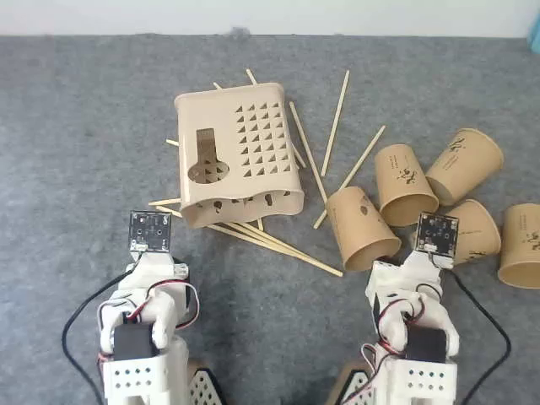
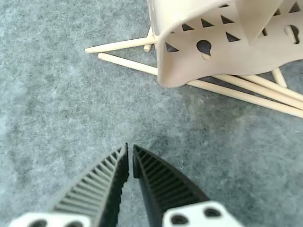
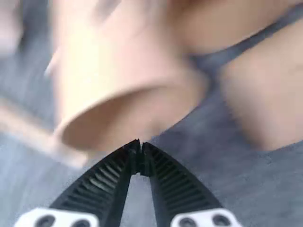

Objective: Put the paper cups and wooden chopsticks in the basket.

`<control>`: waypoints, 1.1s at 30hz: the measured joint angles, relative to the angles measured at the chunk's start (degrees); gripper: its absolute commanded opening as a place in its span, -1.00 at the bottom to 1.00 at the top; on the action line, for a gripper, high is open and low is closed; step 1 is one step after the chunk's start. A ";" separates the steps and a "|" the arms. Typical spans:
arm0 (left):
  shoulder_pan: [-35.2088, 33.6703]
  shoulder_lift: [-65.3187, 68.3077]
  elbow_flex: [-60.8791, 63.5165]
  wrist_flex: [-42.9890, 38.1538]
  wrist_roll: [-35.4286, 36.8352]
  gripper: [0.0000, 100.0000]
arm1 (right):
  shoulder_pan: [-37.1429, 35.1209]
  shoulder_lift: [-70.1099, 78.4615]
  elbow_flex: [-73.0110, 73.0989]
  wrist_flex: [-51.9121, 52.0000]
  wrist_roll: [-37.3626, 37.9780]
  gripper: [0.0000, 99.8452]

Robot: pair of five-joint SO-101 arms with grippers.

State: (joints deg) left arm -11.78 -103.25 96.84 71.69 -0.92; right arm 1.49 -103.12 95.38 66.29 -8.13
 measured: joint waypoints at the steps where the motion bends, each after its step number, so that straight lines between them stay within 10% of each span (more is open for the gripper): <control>1: 0.00 0.00 0.00 0.00 0.00 -0.97 | 0.00 0.00 0.00 0.44 0.00 -0.98; 21: 0.00 0.00 -0.35 -0.26 0.00 -0.97 | 0.09 0.00 0.00 3.78 0.00 -0.98; 33: 0.35 0.00 -2.81 -14.07 -3.60 -0.97 | 0.18 0.00 0.00 3.78 0.00 -0.98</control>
State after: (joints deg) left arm -11.43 -103.25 94.02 57.63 -4.53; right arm 1.67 -103.12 95.38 70.07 -8.13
